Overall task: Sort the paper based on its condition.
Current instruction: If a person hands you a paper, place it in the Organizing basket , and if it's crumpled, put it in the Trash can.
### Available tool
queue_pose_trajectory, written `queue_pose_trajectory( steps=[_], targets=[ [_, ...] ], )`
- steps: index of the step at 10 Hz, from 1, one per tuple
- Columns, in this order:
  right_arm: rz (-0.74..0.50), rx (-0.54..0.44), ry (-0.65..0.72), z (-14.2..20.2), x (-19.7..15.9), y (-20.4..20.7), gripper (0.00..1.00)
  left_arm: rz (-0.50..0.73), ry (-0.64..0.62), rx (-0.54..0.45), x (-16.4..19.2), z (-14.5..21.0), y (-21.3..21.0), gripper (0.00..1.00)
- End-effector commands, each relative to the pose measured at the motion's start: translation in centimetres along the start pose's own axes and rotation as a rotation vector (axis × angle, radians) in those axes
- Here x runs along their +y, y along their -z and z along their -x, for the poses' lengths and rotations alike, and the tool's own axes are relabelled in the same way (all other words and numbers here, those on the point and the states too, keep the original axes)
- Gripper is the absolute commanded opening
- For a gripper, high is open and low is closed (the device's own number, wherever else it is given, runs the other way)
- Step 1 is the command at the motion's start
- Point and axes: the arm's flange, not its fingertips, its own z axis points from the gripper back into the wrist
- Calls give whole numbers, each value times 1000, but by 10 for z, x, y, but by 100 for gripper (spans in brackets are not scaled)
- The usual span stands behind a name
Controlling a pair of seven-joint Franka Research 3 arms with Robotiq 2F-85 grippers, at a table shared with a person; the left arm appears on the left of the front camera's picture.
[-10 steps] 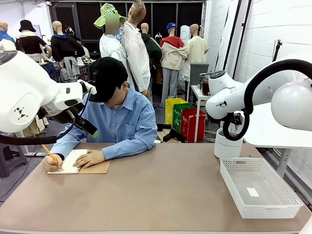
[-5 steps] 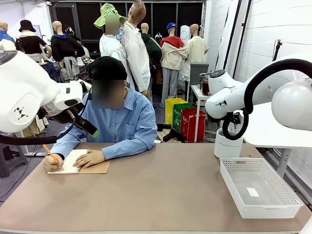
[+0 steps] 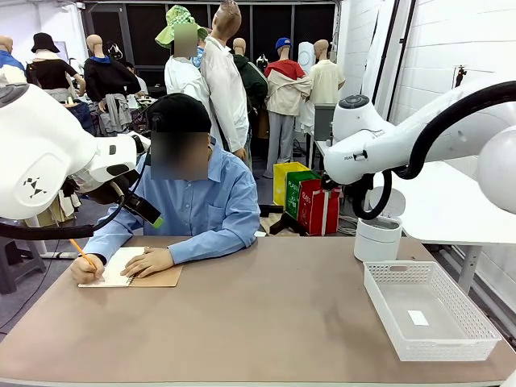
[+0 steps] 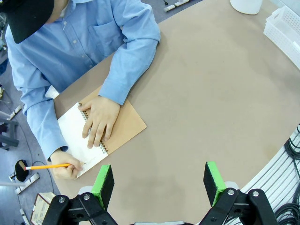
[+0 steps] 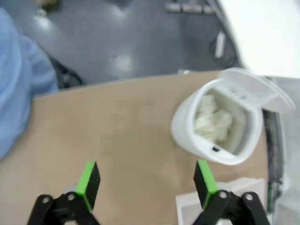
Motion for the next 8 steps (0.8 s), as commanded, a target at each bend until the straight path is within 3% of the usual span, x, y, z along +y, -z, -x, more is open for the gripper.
queue_pose_trajectory(
  steps=[1,5,8],
  targets=[
    [-158,-8,-212,35,-4,-19,100,1,-1,-1,1,0,0,100],
    [-387,-27,-532,72,3,-49,100,1,-1,-1,1,0,0,100],
    [-417,-28,-555,75,-6,-47,100,1,-1,-1,1,0,0,100]
  ],
)
